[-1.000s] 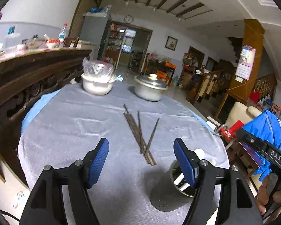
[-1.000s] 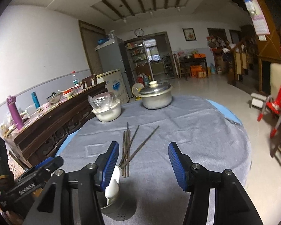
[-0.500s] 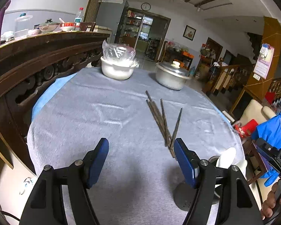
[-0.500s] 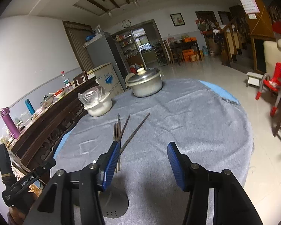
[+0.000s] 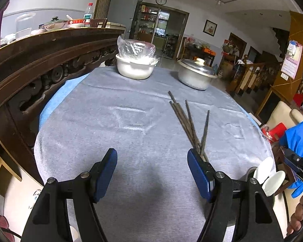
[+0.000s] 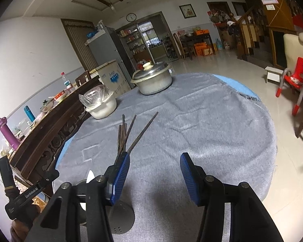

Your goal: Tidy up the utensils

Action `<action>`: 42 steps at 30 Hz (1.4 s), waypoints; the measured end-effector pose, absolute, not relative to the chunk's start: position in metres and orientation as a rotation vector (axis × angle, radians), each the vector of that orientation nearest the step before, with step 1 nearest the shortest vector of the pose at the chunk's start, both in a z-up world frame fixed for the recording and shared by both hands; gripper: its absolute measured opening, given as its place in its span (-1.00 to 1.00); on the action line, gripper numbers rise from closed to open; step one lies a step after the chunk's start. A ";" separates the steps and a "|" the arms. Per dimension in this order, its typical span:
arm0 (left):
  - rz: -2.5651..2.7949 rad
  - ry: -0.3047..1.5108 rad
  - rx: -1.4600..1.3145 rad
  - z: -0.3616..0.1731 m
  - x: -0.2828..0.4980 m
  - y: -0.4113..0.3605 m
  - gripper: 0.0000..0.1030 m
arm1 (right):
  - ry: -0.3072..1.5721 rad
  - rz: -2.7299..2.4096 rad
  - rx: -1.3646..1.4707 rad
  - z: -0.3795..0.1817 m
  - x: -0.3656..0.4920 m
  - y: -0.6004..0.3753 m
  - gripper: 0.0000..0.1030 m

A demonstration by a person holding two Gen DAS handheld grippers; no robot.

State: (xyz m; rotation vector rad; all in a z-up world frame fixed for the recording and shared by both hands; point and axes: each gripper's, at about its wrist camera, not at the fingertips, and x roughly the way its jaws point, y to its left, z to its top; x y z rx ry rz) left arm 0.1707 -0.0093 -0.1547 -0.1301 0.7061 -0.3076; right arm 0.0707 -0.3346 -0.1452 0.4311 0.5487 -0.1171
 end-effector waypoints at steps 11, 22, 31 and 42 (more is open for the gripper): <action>-0.345 0.757 -0.053 -0.154 0.217 -0.026 0.41 | 0.650 -0.022 0.459 -0.150 0.127 -0.348 0.07; -0.382 0.847 -0.013 -0.167 0.300 -0.073 0.41 | 0.807 0.082 0.536 -0.166 0.228 -0.363 -0.14; -0.385 0.907 0.038 -0.185 0.350 -0.110 0.41 | 0.886 0.087 0.545 -0.174 0.291 -0.365 -0.25; -0.395 1.034 -0.020 -0.175 0.428 -0.117 0.41 | 1.080 -0.067 0.510 -0.198 0.382 -0.372 -0.48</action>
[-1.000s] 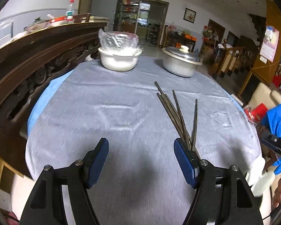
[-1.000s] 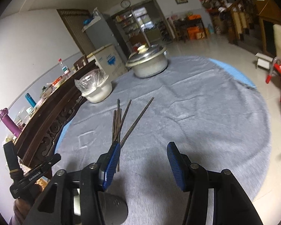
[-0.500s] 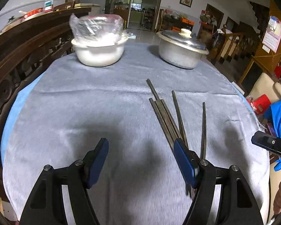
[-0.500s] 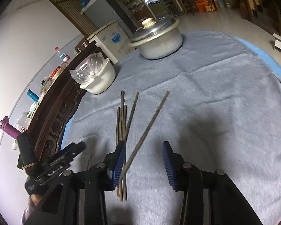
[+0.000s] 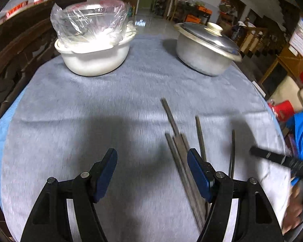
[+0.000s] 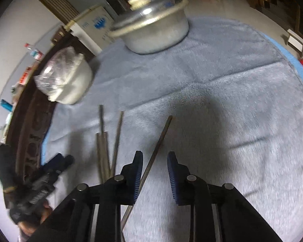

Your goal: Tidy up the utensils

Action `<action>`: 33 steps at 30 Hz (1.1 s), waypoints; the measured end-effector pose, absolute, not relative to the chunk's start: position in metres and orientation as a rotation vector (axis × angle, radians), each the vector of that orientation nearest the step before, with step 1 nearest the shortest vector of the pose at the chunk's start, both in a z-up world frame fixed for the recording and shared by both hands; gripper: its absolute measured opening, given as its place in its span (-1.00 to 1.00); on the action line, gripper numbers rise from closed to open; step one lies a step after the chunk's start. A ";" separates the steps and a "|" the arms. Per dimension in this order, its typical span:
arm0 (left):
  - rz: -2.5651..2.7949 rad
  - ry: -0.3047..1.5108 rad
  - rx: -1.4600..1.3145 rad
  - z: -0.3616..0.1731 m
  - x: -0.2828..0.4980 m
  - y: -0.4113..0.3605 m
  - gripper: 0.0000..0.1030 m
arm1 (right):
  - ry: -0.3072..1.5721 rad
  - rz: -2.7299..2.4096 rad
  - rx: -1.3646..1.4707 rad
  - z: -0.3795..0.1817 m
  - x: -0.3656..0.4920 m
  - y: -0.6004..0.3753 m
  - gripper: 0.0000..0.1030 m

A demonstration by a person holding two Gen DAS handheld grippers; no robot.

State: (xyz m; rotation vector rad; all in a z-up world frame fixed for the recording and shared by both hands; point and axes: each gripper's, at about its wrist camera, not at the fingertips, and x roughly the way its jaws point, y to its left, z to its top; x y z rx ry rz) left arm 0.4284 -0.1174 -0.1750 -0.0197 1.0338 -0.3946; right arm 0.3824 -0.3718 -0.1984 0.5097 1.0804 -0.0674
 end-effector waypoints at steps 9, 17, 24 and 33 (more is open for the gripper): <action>-0.343 1.270 -0.154 -0.172 0.503 -0.150 0.41 | 1.212 -0.143 0.487 -0.196 0.418 -0.383 -0.48; -0.266 1.444 -0.147 -0.197 0.524 -0.170 0.06 | 1.345 -0.170 0.496 -0.212 0.434 -0.381 -0.48; -0.236 1.502 -0.096 -0.210 0.532 -0.186 0.06 | 1.392 -0.226 0.375 -0.221 0.446 -0.360 -0.55; -0.239 1.441 0.037 -0.216 0.526 -0.212 -0.86 | 1.290 -0.184 0.229 -0.219 0.439 -0.347 -0.88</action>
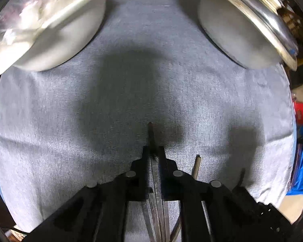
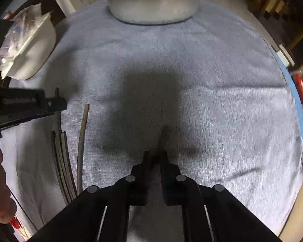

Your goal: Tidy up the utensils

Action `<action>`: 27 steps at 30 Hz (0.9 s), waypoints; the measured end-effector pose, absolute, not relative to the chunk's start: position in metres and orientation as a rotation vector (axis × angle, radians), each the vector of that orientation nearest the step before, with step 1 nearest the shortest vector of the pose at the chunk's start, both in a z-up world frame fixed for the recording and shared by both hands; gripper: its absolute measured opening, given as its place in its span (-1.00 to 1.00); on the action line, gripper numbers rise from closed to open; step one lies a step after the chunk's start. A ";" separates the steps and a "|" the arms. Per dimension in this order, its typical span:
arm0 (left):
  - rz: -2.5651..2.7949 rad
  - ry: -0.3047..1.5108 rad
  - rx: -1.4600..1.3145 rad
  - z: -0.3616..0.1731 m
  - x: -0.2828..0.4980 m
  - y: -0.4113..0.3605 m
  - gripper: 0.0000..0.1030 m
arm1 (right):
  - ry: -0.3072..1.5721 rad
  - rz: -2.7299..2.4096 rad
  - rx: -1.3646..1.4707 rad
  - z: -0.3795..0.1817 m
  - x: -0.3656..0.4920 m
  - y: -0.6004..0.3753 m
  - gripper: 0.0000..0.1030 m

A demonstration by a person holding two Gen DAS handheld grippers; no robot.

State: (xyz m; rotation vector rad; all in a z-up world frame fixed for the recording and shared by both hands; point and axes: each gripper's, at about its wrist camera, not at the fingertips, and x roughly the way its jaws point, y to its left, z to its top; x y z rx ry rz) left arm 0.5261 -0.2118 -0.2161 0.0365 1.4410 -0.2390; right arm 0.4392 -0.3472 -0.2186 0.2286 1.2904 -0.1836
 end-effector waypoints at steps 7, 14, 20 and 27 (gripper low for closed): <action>-0.306 1.286 -0.009 -0.183 0.501 -0.198 -0.88 | 1.163 -0.102 0.334 -0.198 0.414 -0.368 -0.88; -0.402 1.129 -0.017 -0.112 0.457 -0.173 -0.89 | 1.025 -0.038 0.359 -0.159 0.380 -0.376 -0.88; -0.465 0.996 -0.010 -0.055 0.410 -0.153 -0.89 | 0.904 0.003 0.349 -0.122 0.343 -0.371 -0.88; -0.502 0.862 -0.016 -0.022 0.343 -0.116 -0.89 | 0.785 0.041 0.327 -0.087 0.296 -0.358 -0.88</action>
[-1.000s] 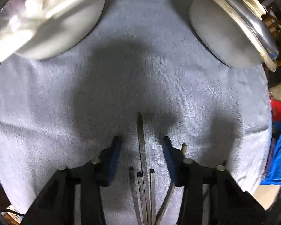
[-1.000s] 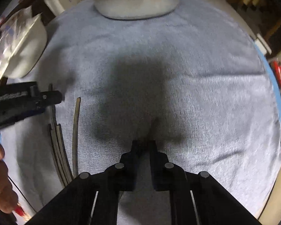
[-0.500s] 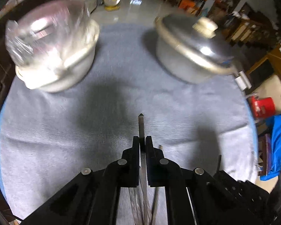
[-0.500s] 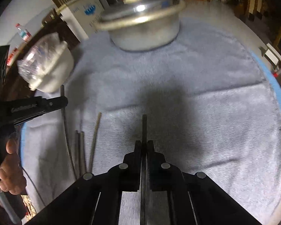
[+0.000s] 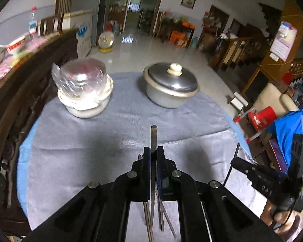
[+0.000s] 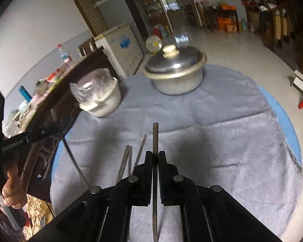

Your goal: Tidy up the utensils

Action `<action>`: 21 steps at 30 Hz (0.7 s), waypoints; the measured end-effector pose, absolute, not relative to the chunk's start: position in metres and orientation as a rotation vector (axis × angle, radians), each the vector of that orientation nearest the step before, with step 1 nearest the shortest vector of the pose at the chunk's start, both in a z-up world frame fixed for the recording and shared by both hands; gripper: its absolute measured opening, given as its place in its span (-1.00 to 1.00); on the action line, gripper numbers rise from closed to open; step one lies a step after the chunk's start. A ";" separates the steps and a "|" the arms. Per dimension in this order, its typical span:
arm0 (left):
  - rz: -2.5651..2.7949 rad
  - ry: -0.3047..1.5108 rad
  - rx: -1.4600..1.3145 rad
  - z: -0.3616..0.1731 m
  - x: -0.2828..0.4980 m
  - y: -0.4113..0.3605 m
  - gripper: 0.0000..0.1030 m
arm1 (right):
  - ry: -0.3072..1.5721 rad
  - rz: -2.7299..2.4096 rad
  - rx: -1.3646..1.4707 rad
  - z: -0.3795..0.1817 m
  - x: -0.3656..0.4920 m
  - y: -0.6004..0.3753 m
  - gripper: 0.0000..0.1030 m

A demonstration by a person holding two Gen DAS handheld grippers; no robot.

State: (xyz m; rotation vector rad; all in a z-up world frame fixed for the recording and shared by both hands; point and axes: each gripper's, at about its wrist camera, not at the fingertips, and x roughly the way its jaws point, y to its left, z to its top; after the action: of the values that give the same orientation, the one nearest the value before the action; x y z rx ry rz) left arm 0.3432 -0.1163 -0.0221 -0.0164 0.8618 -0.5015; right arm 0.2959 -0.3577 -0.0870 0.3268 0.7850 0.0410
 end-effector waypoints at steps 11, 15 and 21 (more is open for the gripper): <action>-0.544 0.671 -0.061 0.004 0.252 -0.074 -0.89 | 0.609 0.021 0.239 -0.048 0.220 -0.325 -0.88; -0.538 0.606 -0.071 0.009 0.222 -0.064 -0.89 | 0.535 0.000 0.201 -0.031 0.191 -0.312 -0.88; -0.547 0.540 -0.114 0.015 0.189 -0.053 -0.89 | 0.438 -0.017 0.138 -0.005 0.153 -0.294 -0.88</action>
State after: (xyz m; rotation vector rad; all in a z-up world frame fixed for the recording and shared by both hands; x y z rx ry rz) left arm 0.1885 -0.0525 0.0155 -0.1145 0.5396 -0.5471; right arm 0.1532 -0.2943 -0.0047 0.1376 0.4380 -0.0166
